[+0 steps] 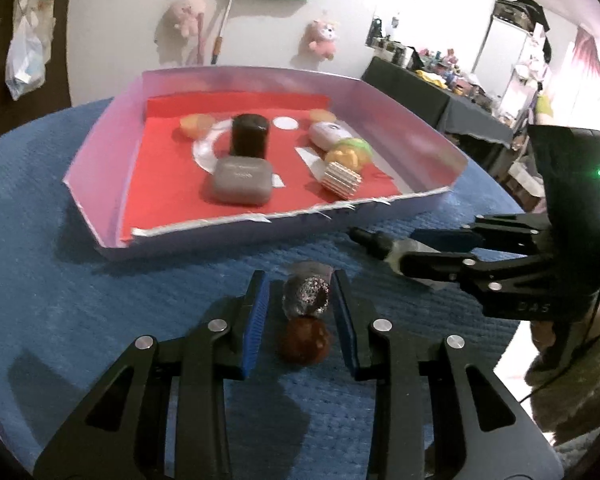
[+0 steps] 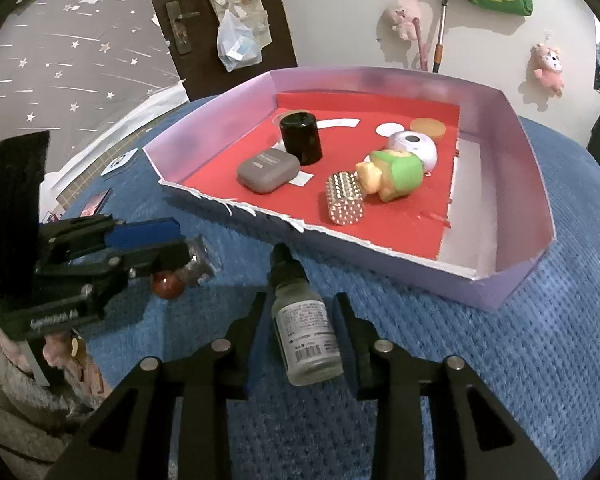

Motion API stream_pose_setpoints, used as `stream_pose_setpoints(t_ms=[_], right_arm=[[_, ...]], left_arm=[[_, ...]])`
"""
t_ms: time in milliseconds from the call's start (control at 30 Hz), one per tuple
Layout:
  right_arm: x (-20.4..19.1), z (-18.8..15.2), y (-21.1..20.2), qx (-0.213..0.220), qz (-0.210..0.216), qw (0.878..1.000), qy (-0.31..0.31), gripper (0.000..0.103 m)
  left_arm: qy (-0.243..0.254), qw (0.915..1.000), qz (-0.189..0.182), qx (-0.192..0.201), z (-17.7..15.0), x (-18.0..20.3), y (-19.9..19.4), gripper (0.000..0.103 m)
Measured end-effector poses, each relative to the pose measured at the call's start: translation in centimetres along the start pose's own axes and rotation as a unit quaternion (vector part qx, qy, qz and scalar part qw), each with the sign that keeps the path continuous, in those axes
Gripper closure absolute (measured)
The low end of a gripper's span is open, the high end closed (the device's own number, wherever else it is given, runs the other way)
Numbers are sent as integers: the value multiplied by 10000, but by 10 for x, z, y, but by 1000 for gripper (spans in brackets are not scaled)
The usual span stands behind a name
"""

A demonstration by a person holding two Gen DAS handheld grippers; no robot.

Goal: Organize rigid objects
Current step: 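Grasp the brown glass bottle with the left gripper while the right gripper grasps the white dropper bottle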

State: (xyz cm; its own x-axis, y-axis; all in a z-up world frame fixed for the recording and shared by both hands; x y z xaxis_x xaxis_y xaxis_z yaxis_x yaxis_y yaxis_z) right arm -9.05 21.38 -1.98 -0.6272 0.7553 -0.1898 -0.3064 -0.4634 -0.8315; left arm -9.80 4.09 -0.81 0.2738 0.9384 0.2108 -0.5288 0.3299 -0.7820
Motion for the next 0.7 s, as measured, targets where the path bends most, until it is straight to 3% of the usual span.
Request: stream_pose_setpoints(t_ms=[200,433,700], right_arm=[[-4,-1,3,-13,-117,9999,-72,68],[-2,-6,6,-49,-116,9999,-101,68],[-15,-10,7,-44,-438,9982,-409,72]], left_arm=[[157,9996,-121,-215,-11,18,18,72],[130,9997,-146,-171,-13,18,20,73],[49,9997,-192,-155,-13,15,17,74]])
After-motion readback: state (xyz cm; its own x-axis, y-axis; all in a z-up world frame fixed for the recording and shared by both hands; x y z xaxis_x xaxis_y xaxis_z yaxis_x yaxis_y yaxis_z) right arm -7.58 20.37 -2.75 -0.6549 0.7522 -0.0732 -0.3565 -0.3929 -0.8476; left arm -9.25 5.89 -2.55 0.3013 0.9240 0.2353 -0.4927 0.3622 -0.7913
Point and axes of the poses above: each gripper's, at about its wrist camera, not at the fingertips, and y roughly the way its jaws point, x to its right, z to its top, the point moved 4 cm from there along y, roughly the way its jaws point, and after that the axes turned 8 degrees about -x, right-handed, at the moved point
